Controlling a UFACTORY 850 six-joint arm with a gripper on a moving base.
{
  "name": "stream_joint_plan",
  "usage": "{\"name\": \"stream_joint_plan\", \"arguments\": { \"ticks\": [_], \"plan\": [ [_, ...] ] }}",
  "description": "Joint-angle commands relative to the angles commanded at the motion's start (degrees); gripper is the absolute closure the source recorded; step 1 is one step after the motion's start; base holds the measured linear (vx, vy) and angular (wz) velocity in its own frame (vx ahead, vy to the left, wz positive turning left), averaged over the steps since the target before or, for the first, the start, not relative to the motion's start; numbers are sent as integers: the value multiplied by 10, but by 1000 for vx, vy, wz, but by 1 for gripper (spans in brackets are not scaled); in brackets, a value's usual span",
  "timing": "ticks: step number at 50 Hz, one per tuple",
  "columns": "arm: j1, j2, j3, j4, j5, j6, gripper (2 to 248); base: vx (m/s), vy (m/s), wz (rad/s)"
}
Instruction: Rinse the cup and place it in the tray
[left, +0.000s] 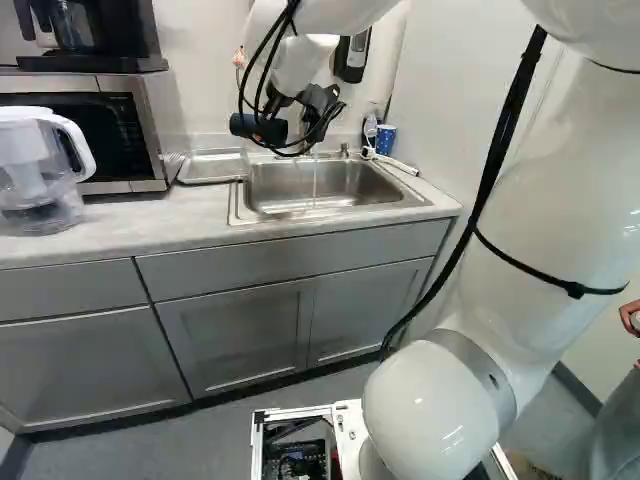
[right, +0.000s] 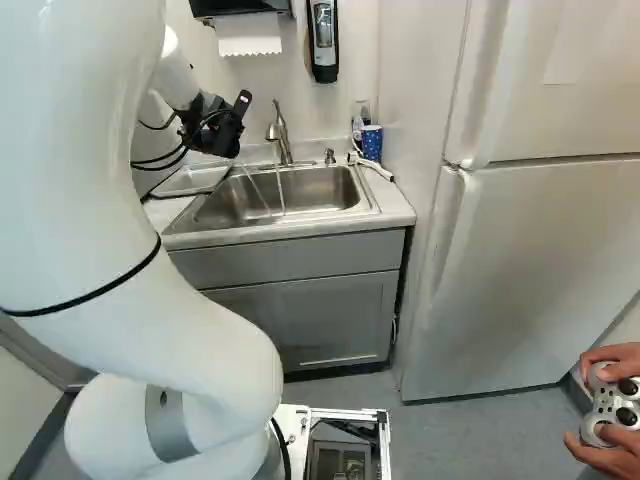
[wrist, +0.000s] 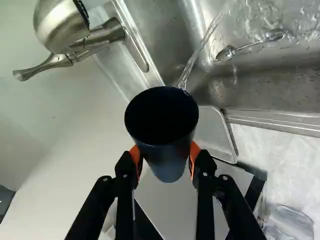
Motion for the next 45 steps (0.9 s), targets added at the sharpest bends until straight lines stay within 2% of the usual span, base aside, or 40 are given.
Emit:
{"name": "stream_joint_plan", "arguments": {
  "ticks": [23, 30, 45],
  "plan": [
    [0, 0, 0, 0, 0, -4, 136, 0, 0, 0],
    [0, 0, 0, 0, 0, -34, 136, 0, 0, 0],
    [0, 0, 0, 0, 0, -121, 136, 0, 0, 0]
  ]
}}
